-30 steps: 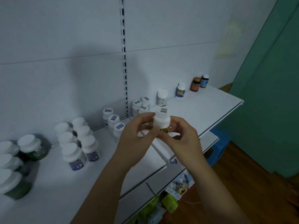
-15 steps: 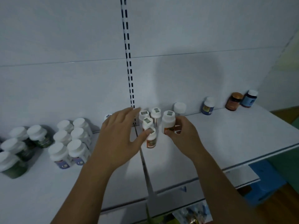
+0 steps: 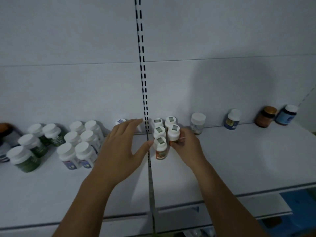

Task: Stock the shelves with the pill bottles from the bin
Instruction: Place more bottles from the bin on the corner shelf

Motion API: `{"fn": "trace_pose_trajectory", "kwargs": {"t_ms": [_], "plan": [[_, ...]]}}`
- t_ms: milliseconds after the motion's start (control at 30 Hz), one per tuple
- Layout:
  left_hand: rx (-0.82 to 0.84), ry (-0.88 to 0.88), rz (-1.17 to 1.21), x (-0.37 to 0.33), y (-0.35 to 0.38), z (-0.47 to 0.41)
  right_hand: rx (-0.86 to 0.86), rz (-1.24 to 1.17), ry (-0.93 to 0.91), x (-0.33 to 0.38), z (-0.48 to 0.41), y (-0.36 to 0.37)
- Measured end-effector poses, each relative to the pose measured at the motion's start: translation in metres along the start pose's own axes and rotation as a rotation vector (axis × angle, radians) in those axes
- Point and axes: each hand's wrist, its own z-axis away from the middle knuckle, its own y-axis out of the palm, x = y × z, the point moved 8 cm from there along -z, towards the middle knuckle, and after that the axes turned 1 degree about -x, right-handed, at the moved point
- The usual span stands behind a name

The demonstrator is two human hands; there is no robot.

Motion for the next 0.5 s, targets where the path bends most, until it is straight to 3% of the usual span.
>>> {"fn": "trace_pose_trajectory", "kwargs": {"t_ms": [500], "plan": [[-0.026,-0.035,-0.013,0.003,-0.007,0.002,0.0,-0.055,-0.024,0.0,0.012,-0.005]]}}
